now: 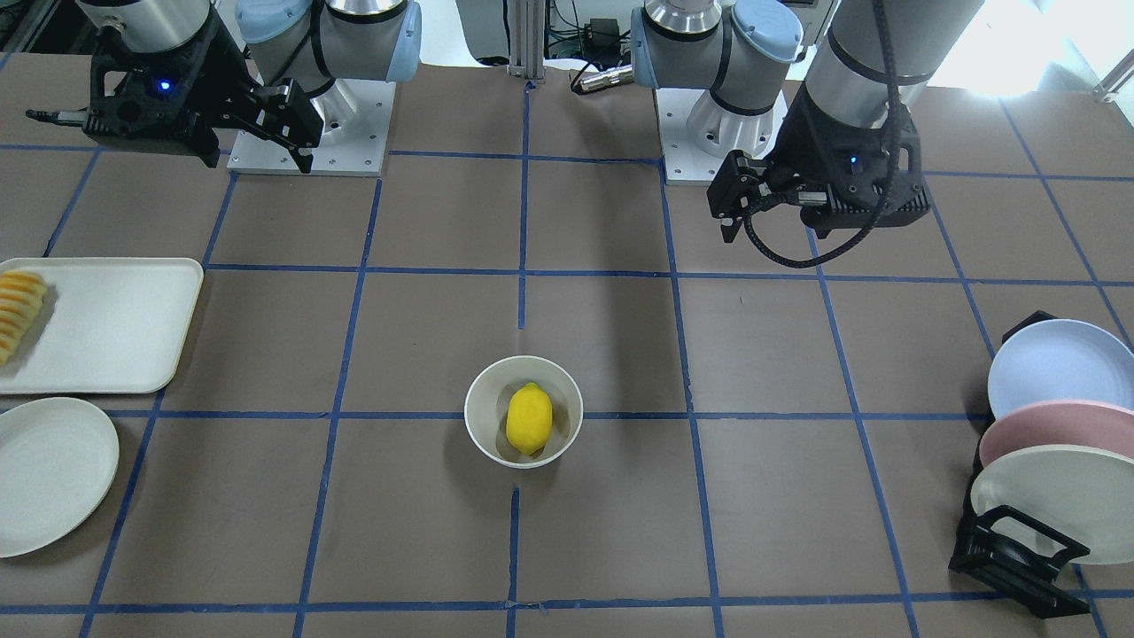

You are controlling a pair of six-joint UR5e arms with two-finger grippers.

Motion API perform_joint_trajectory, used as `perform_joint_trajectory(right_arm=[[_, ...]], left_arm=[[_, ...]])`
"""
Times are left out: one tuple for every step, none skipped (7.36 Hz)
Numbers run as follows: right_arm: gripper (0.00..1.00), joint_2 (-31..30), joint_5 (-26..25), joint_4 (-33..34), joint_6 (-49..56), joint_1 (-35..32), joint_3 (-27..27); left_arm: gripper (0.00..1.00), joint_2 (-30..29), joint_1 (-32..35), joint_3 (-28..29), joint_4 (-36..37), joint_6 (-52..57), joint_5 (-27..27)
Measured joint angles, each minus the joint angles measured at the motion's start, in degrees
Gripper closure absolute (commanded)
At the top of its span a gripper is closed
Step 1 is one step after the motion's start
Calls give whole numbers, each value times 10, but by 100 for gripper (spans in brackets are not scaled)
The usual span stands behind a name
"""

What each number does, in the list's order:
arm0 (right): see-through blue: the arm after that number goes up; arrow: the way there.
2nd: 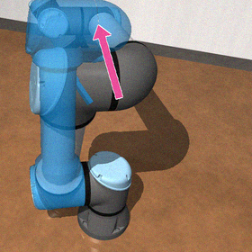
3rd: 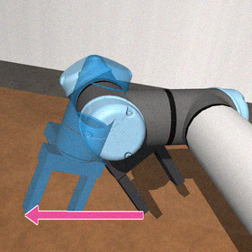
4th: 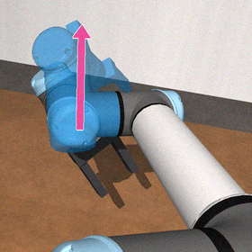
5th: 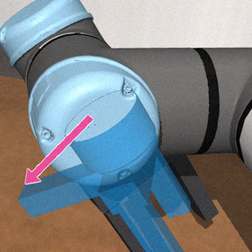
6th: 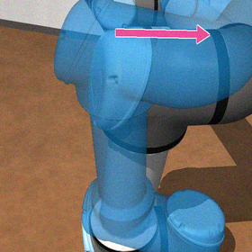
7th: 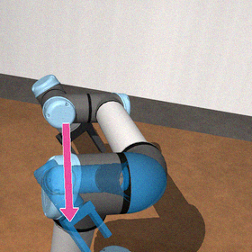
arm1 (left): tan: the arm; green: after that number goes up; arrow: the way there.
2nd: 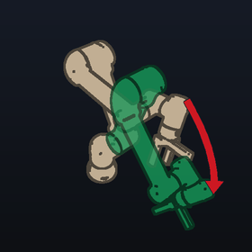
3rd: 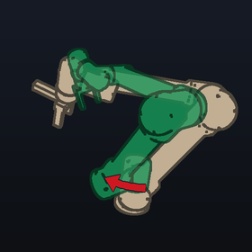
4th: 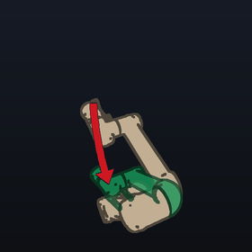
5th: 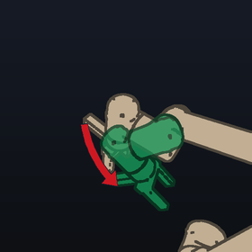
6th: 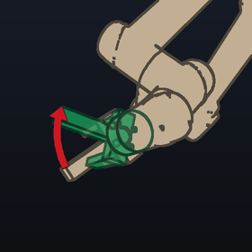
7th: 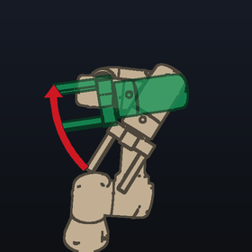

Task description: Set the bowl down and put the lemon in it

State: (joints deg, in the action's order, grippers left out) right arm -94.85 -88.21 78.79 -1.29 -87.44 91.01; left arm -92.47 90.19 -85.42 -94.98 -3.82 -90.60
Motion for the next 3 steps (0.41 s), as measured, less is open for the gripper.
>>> perform_joint_trajectory(right_arm=[[0, 0, -1, 6, 2, 2, -1], [0, 0, -2, 14, 0, 3, -2], [0, -1, -3, 17, -3, 3, -2]], left_arm=[[0, 1, 1, -3, 0, 1, 2], [0, -1, 1, -2, 1, 0, 2], [0, -2, 2, -2, 1, -1, 2]])
